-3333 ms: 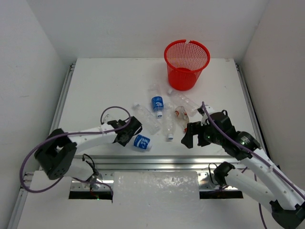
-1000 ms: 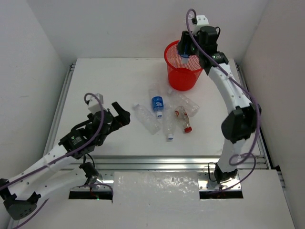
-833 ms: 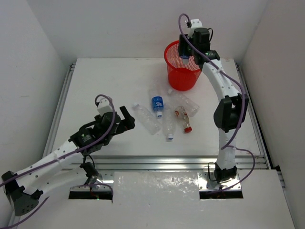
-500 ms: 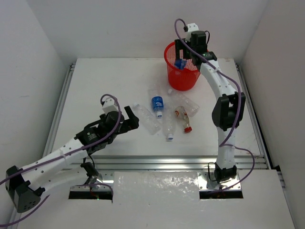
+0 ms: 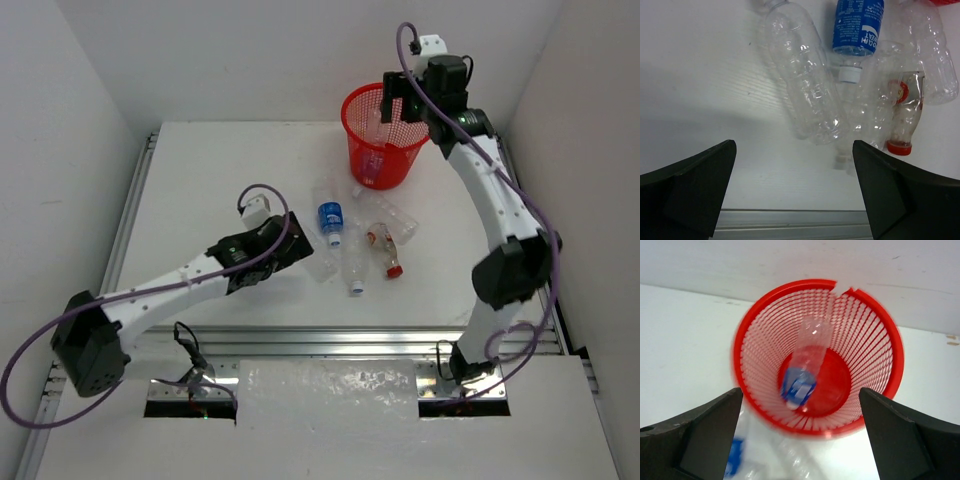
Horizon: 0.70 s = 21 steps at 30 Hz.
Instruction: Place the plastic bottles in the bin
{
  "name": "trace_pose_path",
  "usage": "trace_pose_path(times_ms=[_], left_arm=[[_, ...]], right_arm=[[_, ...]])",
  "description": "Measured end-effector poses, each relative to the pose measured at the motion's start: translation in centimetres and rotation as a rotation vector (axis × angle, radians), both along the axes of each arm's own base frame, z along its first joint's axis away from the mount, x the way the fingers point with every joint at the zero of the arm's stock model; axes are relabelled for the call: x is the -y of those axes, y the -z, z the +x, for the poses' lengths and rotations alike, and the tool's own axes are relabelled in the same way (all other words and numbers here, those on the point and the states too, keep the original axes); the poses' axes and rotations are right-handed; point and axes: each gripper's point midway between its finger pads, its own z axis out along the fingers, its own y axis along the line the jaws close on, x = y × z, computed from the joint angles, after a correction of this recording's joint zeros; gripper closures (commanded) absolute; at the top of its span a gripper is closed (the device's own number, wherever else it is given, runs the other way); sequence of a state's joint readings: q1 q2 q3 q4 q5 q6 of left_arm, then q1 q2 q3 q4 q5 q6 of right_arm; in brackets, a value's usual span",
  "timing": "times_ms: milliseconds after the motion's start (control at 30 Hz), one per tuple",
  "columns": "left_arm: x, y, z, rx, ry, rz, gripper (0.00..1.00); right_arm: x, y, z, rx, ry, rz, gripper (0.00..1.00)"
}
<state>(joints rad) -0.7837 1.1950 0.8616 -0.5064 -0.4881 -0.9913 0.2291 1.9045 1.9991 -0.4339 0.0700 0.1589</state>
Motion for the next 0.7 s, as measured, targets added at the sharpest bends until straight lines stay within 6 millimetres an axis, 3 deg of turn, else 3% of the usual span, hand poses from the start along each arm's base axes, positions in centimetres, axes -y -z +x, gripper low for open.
trace_pose_path(times_ms=[67,167,267,333,467,533,633,700], left_arm=[[1.2,0.4,1.1,-0.027,-0.029,-0.011,0.0],[2.9,1.2,2.9,-0.068,-0.077,-0.021,0.02],[4.4,2.3,4.7,-0.105,-0.113,-0.019,0.07],[5.3,3.3,5.8,-0.135,-0.138,-0.012,0.09],[6.1,5.9,6.9,-0.189,-0.179,0.012,0.11],[5.9,7.7,7.0,-0.222,-0.191,0.031,0.24],[5.5,10.3,7.2,-0.27,-0.21,0.039,0.34],[5.0,12.1,6.5,-0.3,-0.225,0.031,0.6]], right_arm=[[-0.7,-1.6,-3.6,0.005,-0.019,0.02,0.01],[-3.4,-3.1,-10.2,0.013,-0.1,0.053,0.01],[-6.0,-2.0,-16.8,-0.024,-0.211,0.098,0.01],[-5.7,-0.6,-19.6,-0.061,-0.232,0.121,0.01],[-4.2,2.6,-23.1,-0.138,-0.217,0.138,0.01],[-4.0,3.4,-24.1,-0.167,-0.223,0.14,0.01],[-4.4,4.1,-25.4,-0.193,-0.262,0.159,0.01],[-4.7,4.3,-26.2,-0.205,-0.29,0.172,0.01]])
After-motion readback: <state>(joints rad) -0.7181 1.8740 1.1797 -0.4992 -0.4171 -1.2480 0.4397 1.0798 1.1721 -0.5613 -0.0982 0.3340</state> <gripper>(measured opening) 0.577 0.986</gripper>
